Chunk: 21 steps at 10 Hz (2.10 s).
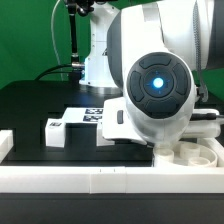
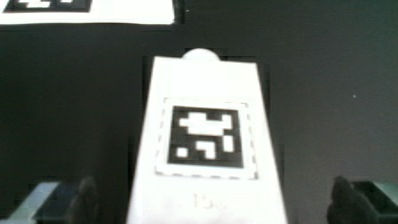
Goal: Assemble stool
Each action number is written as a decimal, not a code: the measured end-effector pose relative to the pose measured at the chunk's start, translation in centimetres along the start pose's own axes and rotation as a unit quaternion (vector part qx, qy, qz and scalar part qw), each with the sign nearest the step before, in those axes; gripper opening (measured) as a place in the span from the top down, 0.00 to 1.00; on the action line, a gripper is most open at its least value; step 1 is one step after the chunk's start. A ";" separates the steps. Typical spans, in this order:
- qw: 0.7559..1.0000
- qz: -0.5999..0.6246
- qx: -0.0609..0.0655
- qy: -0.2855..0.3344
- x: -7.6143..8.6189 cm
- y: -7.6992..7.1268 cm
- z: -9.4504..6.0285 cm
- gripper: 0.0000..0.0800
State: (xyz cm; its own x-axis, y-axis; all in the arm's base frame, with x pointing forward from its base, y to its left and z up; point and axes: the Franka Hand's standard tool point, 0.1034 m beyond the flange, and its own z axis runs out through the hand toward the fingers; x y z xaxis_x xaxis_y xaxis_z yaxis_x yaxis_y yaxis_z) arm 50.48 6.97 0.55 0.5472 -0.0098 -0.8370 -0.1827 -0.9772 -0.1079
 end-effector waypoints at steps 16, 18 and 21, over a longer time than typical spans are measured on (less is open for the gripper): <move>0.998 -0.053 0.006 0.035 -2.6 -0.2 -5.5 0.58; 0.994 -0.057 0.004 0.094 -1.7 -0.8 -7.2 0.58; 0.978 -0.071 0.001 0.194 -3.4 -2.2 -11.1 0.58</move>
Offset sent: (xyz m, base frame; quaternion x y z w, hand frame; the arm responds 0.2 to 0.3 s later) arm 0.0006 -0.0001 0.0001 -0.0040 0.0047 -0.0056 1.0000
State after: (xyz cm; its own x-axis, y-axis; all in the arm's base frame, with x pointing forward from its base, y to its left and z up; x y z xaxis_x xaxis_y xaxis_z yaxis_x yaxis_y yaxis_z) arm 58.13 6.74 9.57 0.8361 0.0452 -0.5467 -0.0837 -0.9744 -0.2085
